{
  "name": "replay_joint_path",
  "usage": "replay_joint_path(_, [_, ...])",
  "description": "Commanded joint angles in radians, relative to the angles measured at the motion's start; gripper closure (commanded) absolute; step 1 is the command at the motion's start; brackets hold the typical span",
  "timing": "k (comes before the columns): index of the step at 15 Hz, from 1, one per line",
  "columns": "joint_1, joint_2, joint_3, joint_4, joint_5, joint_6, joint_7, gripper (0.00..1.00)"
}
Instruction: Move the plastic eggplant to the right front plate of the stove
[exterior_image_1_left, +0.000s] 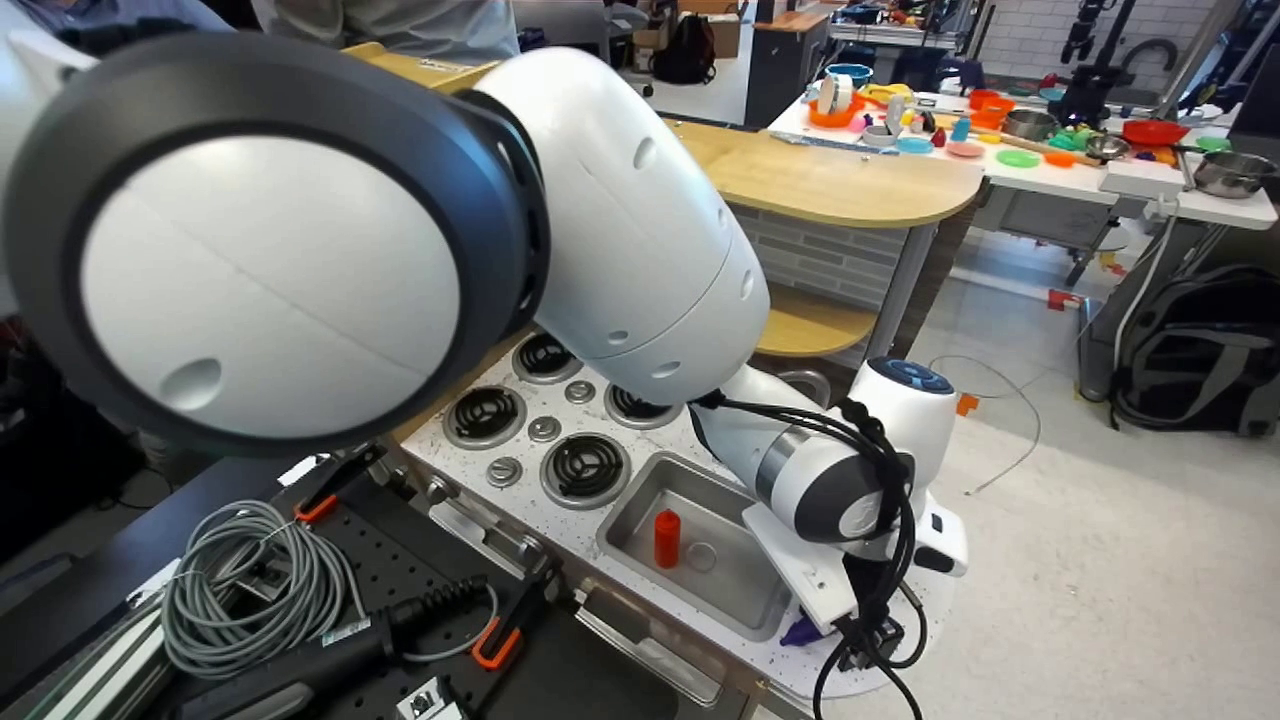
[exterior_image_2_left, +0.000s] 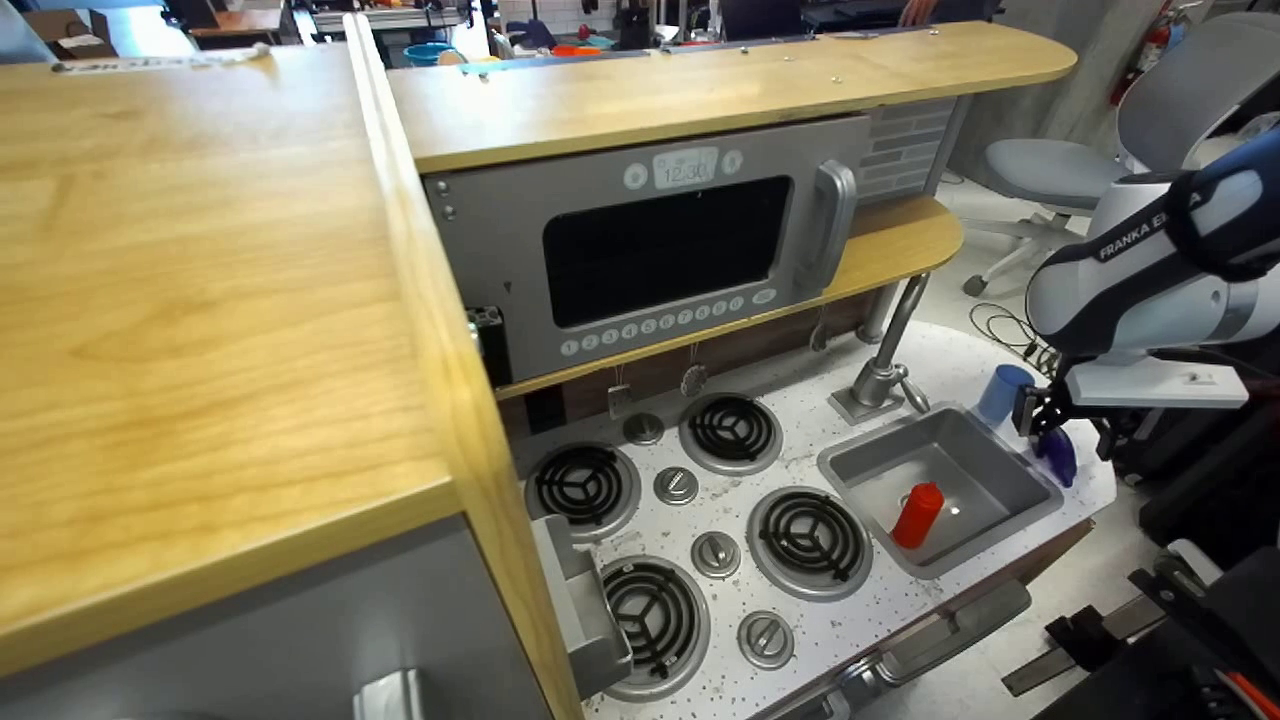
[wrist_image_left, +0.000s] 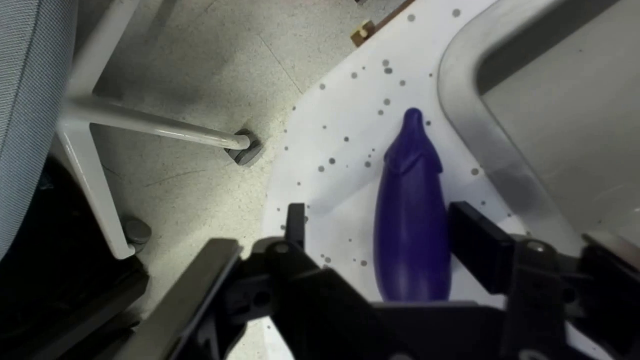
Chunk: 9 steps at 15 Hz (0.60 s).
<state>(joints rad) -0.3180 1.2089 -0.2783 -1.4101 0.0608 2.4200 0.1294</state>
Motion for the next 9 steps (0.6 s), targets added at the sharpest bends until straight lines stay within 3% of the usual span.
replay_joint_path(1, [-0.001,0.025,0.003,0.054,-0.020,-0.027,0.005,0.58])
replay_joint_path(5, [-0.002,0.006,0.012,0.049,-0.016,-0.018,-0.006,0.88])
replay_joint_path(9, [-0.007,-0.051,0.035,-0.007,-0.016,-0.029,-0.058,0.91])
